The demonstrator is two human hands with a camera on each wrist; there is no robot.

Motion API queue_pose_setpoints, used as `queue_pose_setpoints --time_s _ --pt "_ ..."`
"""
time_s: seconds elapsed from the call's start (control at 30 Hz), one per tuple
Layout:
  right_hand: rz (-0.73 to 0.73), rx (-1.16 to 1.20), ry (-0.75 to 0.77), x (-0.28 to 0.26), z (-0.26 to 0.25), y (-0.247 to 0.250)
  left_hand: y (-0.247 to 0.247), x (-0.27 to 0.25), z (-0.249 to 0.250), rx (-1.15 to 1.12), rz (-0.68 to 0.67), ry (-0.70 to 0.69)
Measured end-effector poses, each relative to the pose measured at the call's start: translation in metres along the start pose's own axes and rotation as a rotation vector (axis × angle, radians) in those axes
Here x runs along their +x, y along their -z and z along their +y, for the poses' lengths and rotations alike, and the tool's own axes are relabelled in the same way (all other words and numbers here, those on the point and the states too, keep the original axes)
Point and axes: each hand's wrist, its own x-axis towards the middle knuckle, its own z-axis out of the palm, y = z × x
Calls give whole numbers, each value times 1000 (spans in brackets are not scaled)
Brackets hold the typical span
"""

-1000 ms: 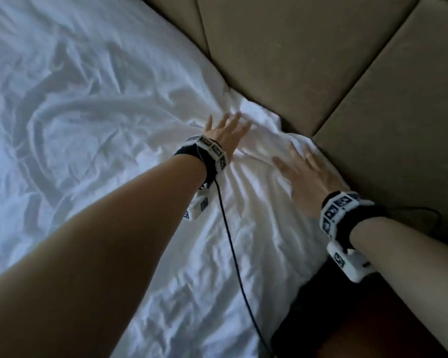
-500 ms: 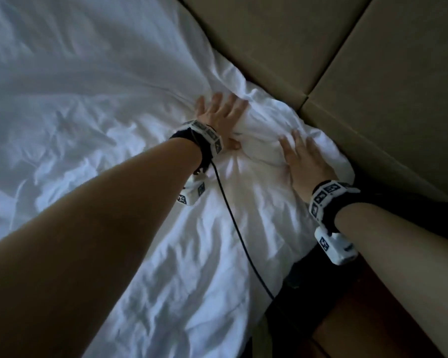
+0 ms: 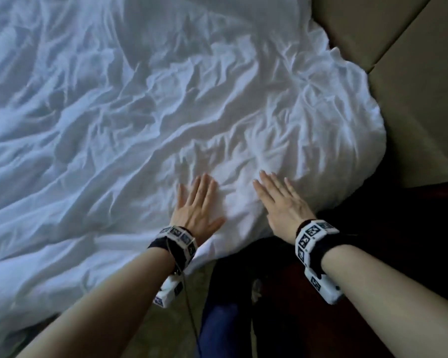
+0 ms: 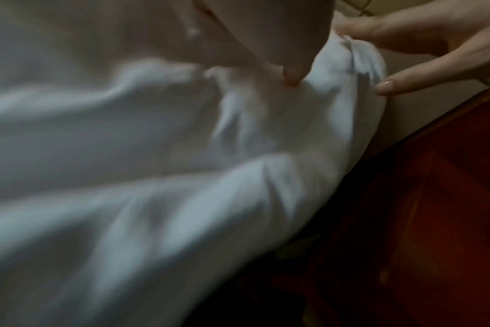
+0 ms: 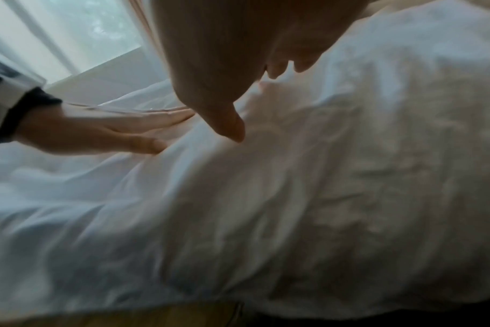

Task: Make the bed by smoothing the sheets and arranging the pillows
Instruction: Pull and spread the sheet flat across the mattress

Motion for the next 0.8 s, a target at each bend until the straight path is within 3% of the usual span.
queue_pose_setpoints --time_s 0.13,0.27,0.33,0.5,0.57,0.63,0.8 --pt "-60 -79 224 -4 -69 -27 -47 -110 -49 45 -113 154" --pt "-209 -172 341 12 -139 -56 -78 -182 -99 76 -152 248" --pt "-254 -195 318 24 -169 -73 -89 -195 -116 73 -120 235" --pt "-127 -172 232 43 -208 -111 -102 -188 -142 -14 -10 87" --pt "-132 -123 223 44 -209 -107 -92 -184 -140 -121 37 72" --pt "-146 -35 143 39 -208 -95 -73 -187 -133 -174 -13 112" --pt "-399 -173 105 -6 -216 -65 -77 -223 -102 -195 -125 10"
